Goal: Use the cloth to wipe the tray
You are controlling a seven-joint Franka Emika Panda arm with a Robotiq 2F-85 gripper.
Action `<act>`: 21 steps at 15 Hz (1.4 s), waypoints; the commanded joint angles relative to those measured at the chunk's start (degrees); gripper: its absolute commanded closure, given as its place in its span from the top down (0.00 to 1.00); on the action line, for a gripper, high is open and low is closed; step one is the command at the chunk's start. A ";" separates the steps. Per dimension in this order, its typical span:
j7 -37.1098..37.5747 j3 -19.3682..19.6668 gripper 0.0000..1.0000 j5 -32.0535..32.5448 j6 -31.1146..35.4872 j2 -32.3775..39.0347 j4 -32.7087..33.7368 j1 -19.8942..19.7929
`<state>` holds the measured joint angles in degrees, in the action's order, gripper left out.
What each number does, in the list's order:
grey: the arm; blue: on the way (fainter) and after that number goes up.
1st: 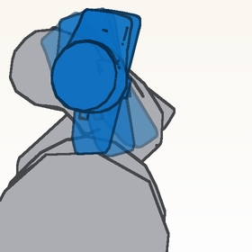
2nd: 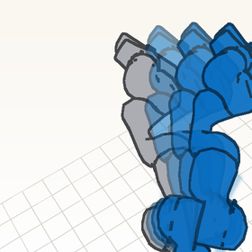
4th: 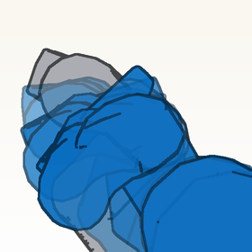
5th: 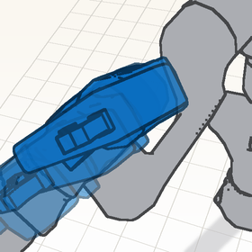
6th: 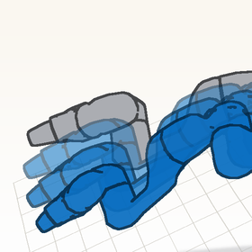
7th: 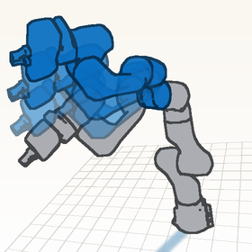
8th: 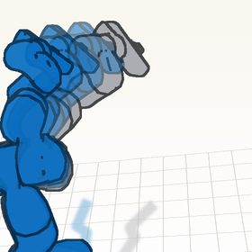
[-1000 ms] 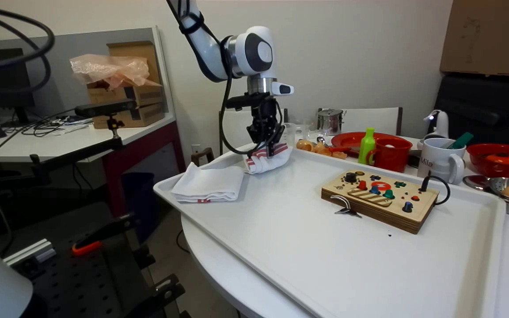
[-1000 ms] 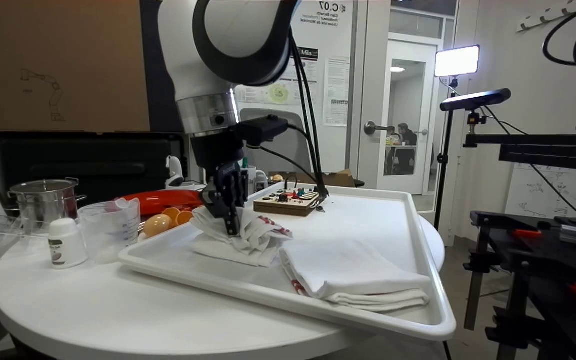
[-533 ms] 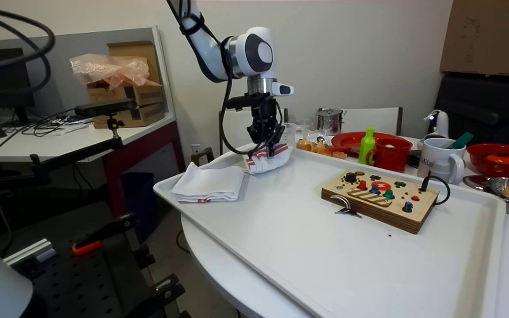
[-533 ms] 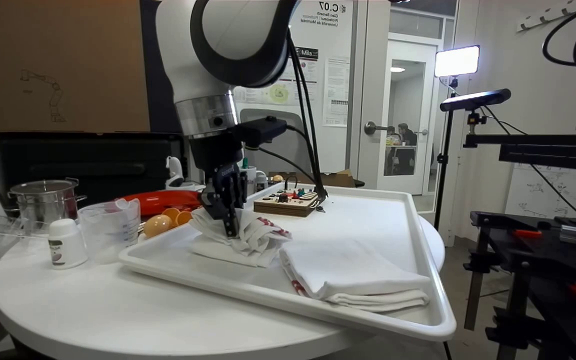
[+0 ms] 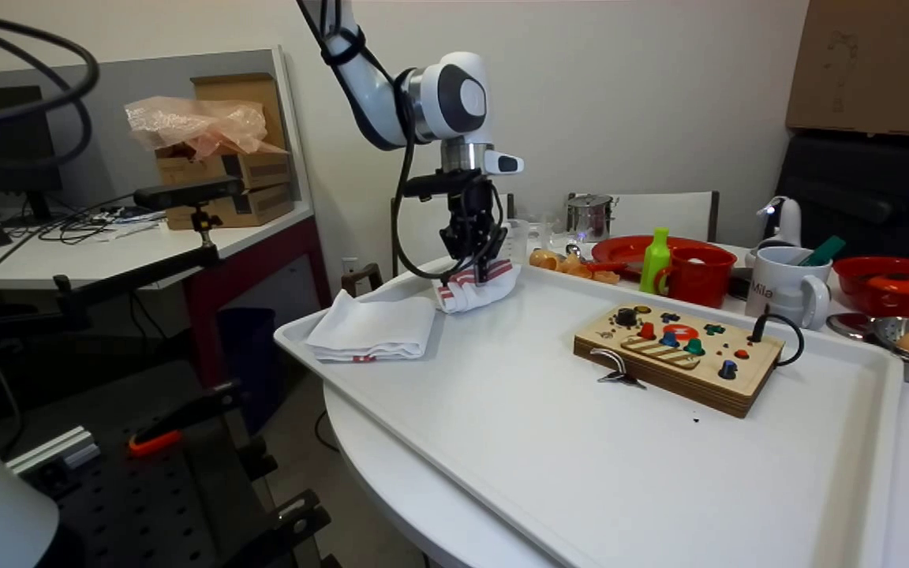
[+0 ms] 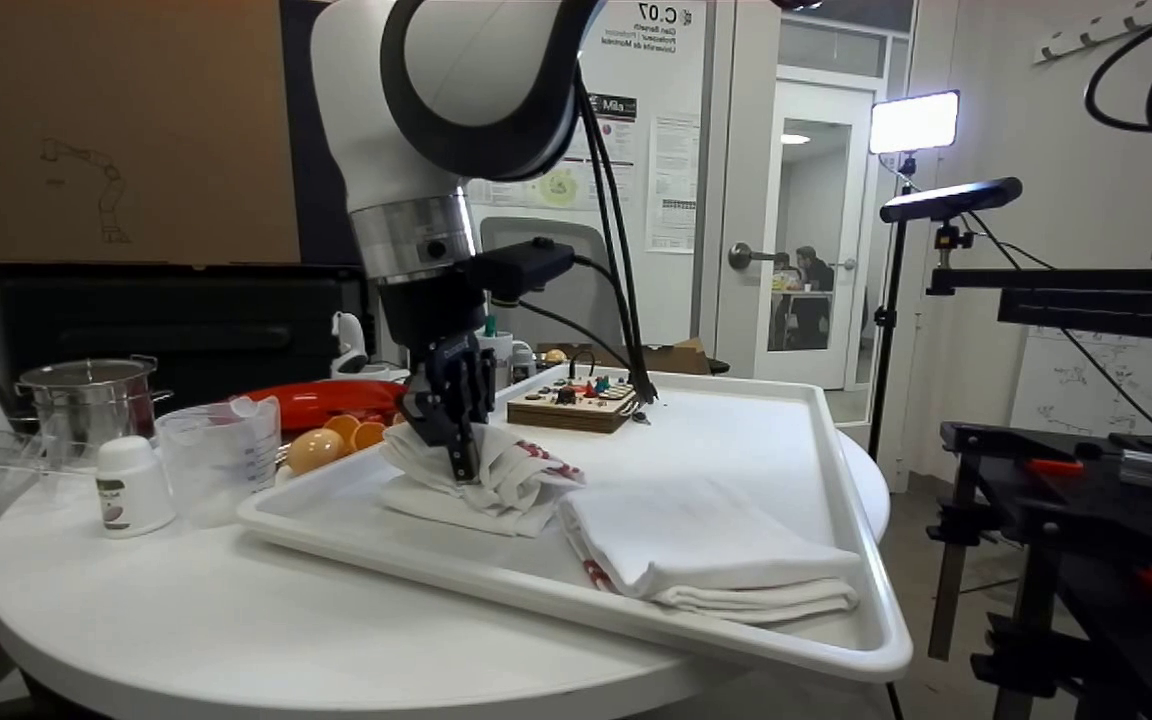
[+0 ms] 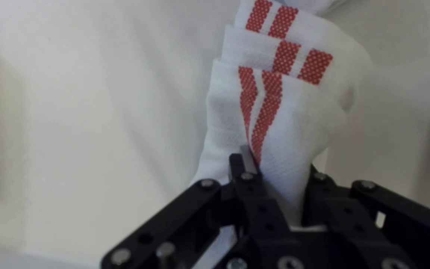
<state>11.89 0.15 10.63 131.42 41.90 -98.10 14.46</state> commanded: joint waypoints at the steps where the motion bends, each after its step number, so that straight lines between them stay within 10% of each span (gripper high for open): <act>1: -0.19 -1.36 0.06 -0.36 -0.97 1.91 3.47 0.75; 21: -0.16 -0.55 0.06 0.92 -3.82 6.97 10.85 3.82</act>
<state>11.22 -1.41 10.73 128.86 48.10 -87.97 18.44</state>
